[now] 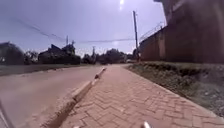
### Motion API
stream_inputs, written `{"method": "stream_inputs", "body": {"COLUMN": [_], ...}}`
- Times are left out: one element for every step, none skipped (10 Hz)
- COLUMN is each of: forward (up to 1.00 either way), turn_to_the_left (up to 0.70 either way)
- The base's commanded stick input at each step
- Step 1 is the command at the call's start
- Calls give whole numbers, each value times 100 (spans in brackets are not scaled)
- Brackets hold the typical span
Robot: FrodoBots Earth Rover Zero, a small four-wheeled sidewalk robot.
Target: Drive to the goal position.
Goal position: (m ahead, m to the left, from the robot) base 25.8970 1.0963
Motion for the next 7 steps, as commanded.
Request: {"method": "stream_inputs", "body": {"forward": [70,70,70,70,70,70,70], "turn_to_the_left": [-28,-11,0,0,0,0,0]}}
